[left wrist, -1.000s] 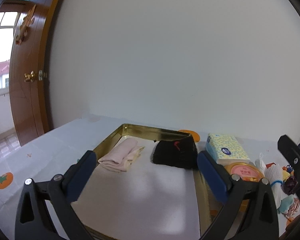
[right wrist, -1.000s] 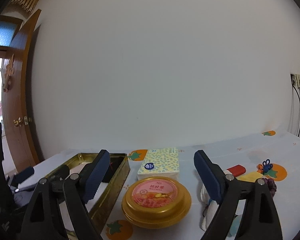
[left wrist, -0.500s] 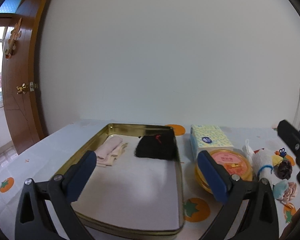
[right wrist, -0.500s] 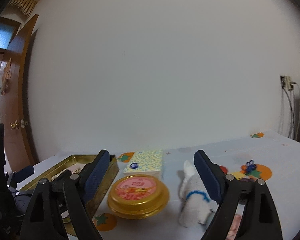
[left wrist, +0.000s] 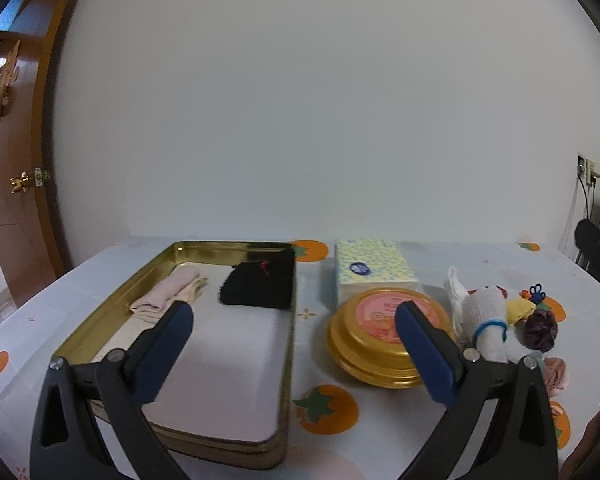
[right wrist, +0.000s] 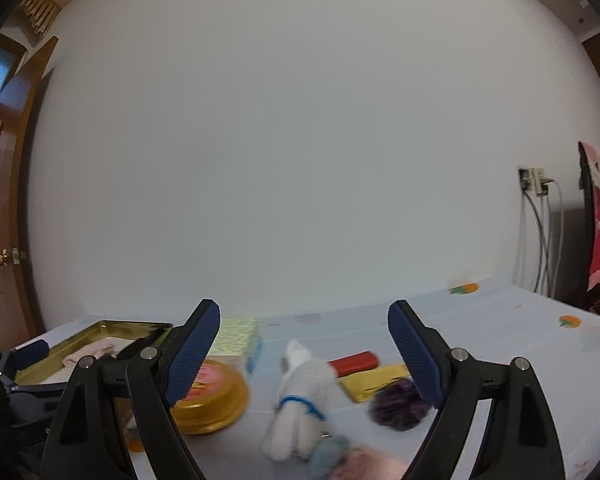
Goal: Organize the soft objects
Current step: 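Lift both open grippers away from the tray toward the remaining items, then grasp the pink plush with the right gripper, then grasp the light blue plush with the left gripper while the right gripper holds the pink plush, then carry both plushes over the gold tray and open both grippers to drop them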
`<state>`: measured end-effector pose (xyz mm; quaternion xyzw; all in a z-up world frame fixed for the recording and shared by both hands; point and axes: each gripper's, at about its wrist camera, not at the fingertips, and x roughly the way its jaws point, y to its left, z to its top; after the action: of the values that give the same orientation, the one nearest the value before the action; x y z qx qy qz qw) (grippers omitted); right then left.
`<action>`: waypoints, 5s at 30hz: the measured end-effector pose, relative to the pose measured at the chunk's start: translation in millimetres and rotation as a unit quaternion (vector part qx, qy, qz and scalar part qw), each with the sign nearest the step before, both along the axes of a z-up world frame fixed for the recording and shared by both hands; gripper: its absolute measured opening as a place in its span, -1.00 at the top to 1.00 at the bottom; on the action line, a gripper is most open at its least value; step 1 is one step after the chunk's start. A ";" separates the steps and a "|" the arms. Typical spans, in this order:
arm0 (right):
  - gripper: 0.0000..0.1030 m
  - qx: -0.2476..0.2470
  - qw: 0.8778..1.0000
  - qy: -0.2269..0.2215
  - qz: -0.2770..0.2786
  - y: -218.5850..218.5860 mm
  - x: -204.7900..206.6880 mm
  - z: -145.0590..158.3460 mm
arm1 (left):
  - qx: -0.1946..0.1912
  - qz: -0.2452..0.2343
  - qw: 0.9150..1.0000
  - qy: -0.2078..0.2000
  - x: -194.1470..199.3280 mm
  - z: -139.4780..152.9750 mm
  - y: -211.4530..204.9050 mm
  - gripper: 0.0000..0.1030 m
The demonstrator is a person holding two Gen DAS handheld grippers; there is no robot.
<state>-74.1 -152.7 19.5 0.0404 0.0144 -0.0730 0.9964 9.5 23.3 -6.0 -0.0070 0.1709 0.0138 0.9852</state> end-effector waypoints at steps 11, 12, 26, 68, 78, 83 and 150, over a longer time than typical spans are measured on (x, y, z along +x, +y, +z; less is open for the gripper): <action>-0.71 -0.003 0.999 0.009 -0.051 -56.3 -9.8 -0.4 | 0.004 -0.031 0.999 0.008 1.6 -0.3 -24.2 -0.99; -0.71 -0.003 0.998 0.013 -0.055 -58.8 -8.8 -0.7 | 0.005 -0.035 0.999 0.009 1.6 -0.4 -27.2 -0.99; -0.71 0.026 0.981 0.183 0.068 -98.1 7.7 -18.8 | 0.054 -0.123 0.990 0.037 -2.5 -4.2 -79.7 -0.99; 0.39 0.154 0.952 0.242 0.108 -150.7 3.9 -47.5 | 0.111 -0.325 0.907 0.244 28.9 -50.9 -209.1 0.16; 0.39 0.166 0.951 0.242 0.101 -154.2 4.6 -49.1 | -0.018 -0.319 0.913 0.253 40.2 -45.0 -162.4 0.64; 0.39 0.167 0.951 0.239 0.099 -154.4 3.0 -48.9 | -0.036 -0.333 0.918 0.214 27.9 -34.9 -153.5 0.64; 0.39 0.064 0.950 0.154 0.263 71.1 32.6 25.0 | -0.144 -0.172 0.974 -0.044 -18.4 51.6 81.0 0.64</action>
<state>-41.5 -81.6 44.5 0.0870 0.1822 0.1871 0.9614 -8.8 104.3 45.5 -0.1197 0.1266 -0.1809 0.9679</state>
